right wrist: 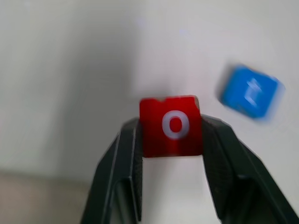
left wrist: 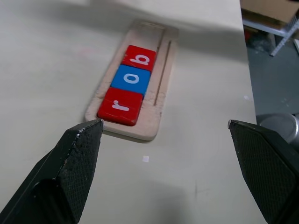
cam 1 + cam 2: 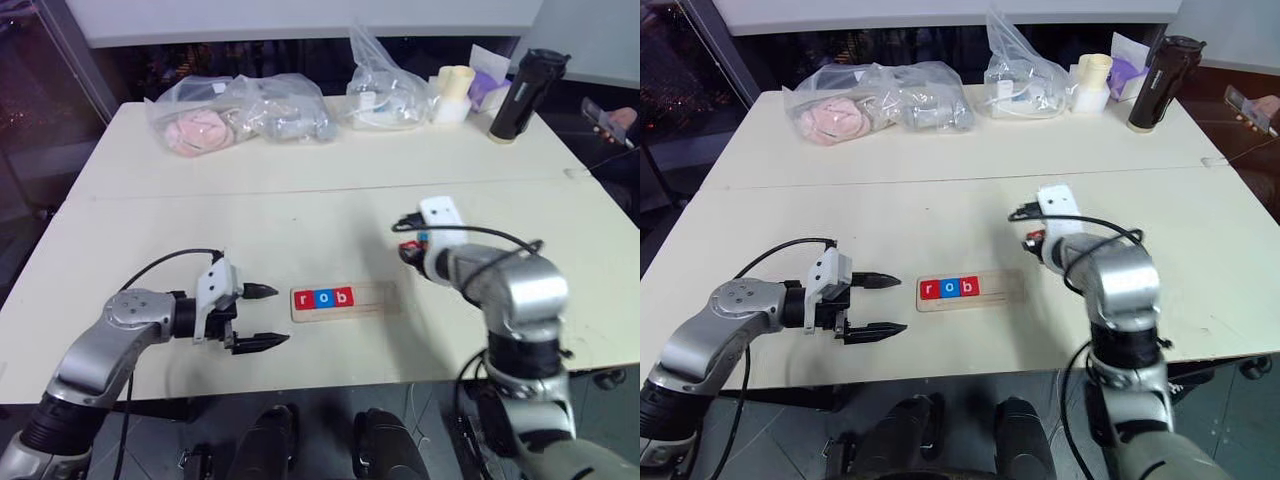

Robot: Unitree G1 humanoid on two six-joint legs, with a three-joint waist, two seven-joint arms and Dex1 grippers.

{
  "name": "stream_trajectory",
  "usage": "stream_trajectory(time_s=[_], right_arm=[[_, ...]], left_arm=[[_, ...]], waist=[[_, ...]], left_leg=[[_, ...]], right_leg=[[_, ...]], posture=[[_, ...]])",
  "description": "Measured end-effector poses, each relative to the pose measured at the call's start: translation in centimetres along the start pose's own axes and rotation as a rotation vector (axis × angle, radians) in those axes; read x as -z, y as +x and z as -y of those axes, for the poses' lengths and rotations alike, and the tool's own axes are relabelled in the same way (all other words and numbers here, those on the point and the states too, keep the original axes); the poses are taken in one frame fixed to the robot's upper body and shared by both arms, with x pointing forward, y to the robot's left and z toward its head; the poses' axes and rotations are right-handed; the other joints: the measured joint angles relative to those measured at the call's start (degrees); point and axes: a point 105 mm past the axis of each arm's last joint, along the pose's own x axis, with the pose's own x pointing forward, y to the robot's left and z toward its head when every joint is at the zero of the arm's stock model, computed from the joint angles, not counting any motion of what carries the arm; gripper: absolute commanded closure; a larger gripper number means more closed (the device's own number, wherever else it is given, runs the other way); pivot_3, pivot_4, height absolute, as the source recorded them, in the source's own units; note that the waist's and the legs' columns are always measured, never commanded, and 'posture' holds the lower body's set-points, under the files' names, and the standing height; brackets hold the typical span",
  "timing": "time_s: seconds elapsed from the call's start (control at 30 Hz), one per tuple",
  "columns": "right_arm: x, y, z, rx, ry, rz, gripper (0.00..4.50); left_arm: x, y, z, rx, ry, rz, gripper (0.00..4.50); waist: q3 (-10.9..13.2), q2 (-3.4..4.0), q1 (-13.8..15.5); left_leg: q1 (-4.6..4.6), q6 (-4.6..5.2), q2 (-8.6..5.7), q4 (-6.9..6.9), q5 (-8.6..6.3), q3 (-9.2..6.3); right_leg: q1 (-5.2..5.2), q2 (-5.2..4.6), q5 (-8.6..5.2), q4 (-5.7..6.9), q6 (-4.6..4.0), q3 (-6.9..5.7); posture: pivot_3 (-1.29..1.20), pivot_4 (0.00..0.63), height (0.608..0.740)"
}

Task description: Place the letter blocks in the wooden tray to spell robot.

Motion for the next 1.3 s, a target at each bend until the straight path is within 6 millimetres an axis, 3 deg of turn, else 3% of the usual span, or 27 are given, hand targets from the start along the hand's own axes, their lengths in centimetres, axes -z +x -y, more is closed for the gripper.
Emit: stream_trajectory(time_s=[0.1,0.43,0.63,0.67,0.83,1.03,1.17,1.3], right_arm=[[1.8,-0.8,-0.2,-0.030,-0.020,-0.014,3.35],[3.8,-1.6,-0.5,-0.035,-0.012,-0.030,3.35],[4.3,-1.7,-0.4,-0.028,-0.011,-0.043,0.26],[4.3,-1.7,-0.3,-0.026,-0.013,-0.044,0.05],[3.8,-2.5,0.4,-0.046,-0.092,-0.055,0.05],[1.3,-5.0,0.4,-0.351,-0.495,0.005,0.05],[1.7,-4.8,0.8,-0.578,-0.646,0.072,0.05],[2.2,-3.1,3.6,-0.623,-0.723,0.064,0.05]], left_arm=[[-0.3,0.0,0.1,0.015,0.020,0.014,0.00],[-2.4,0.3,-0.6,-0.006,0.104,0.130,0.00],[-2.8,0.1,-0.6,-0.007,0.107,0.164,0.00],[-2.9,0.1,-0.6,-0.005,0.107,0.165,0.00],[-3.1,0.0,-0.6,-0.002,0.100,0.182,0.00],[-3.0,-0.1,-0.6,0.004,0.098,0.180,0.00],[-3.0,-0.1,-0.7,0.008,0.098,0.179,0.00],[-3.6,-0.1,-1.0,0.004,0.116,0.186,0.00]], waist=[[0.02,0.03,-0.28],[0.01,0.01,0.08],[0.01,0.01,0.07],[0.01,0.01,0.08],[0.03,0.02,0.10],[0.09,0.00,0.19],[0.12,-0.05,0.03],[0.12,-0.04,0.06]], left_leg=[[0.01,0.00,0.07,0.01,0.00,0.04],[-0.03,0.01,0.03,0.03,0.00,0.03],[-0.02,0.02,0.05,0.01,0.00,0.02],[-0.02,0.02,0.05,0.02,0.00,0.02],[-0.02,0.03,0.04,0.05,-0.01,0.02],[0.00,0.15,0.06,0.06,-0.09,0.01],[0.00,0.23,0.02,0.12,-0.14,0.14],[0.01,0.23,0.02,0.21,-0.14,0.14]], right_leg=[[-0.02,-0.03,0.00,-0.03,0.00,0.01],[0.09,-0.07,0.01,-0.27,0.00,-0.03],[0.09,-0.05,0.01,-0.27,0.00,-0.05],[0.10,-0.05,0.01,-0.27,0.00,-0.05],[0.14,-0.06,0.00,-0.32,0.00,-0.06],[0.33,-0.03,-0.08,-0.52,0.14,-0.22],[0.34,-0.15,-0.06,-0.55,0.15,-0.20],[0.35,-0.17,-0.03,-0.50,0.14,-0.18]], posture=[[0.00,0.150,0.725],[0.00,0.150,0.725],[0.00,0.150,0.725],[0.00,0.150,0.725],[0.00,0.150,0.725],[0.00,0.150,0.725],[0.00,0.150,0.725],[0.00,0.150,0.725]])
